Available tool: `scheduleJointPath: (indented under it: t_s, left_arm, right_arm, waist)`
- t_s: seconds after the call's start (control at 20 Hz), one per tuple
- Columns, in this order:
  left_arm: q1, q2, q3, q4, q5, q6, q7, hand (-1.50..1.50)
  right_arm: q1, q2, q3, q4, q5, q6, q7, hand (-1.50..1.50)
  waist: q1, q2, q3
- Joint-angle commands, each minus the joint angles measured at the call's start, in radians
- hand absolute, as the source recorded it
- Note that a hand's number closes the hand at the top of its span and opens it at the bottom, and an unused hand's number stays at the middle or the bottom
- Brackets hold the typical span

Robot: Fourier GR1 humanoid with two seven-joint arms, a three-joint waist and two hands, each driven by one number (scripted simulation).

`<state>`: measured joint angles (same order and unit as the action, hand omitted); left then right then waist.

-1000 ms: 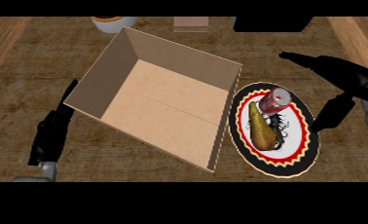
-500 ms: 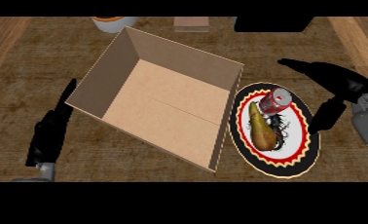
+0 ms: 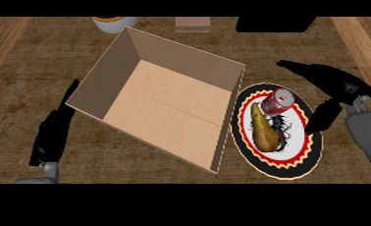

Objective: Pick the can from the plate and place it in the cardboard box

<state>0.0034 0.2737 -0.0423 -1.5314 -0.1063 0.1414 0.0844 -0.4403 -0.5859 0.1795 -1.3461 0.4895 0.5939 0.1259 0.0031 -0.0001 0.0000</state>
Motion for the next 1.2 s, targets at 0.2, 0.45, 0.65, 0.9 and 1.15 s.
scheduleJointPath:
  t_s: [0.2,0.45,0.65,0.9,1.15]
  left_arm:
    - [0.021,-0.051,0.019,0.033,-0.037,-0.021,-0.053,0.00]
    - [0.004,-0.064,0.025,0.019,-0.067,-0.031,-0.035,0.00]
    - [0.004,-0.089,0.008,-0.071,-0.092,-0.020,0.078,0.00]
    - [-0.075,-0.065,0.072,0.044,-0.068,-0.066,0.021,0.00]
    - [-0.001,-0.071,0.076,-0.059,-0.078,-0.089,0.053,0.00]
  right_arm:
    - [-0.019,0.093,-0.052,0.074,0.110,-0.012,-0.049,-1.50]
    - [-0.005,0.115,-0.078,0.104,0.154,-0.018,-0.092,-1.50]
    - [-0.031,0.131,-0.090,0.121,0.187,0.003,-0.094,-1.50]
    - [-0.057,0.156,-0.052,0.197,0.271,-0.009,-0.135,-1.50]
    - [0.032,0.184,-0.100,0.094,0.255,0.027,-0.131,1.50]
  waist:
    - [0.002,0.000,0.000]
    - [0.002,0.001,0.000]
    - [0.003,0.000,0.000]
    - [0.002,0.002,0.000]
    - [0.000,0.000,0.000]
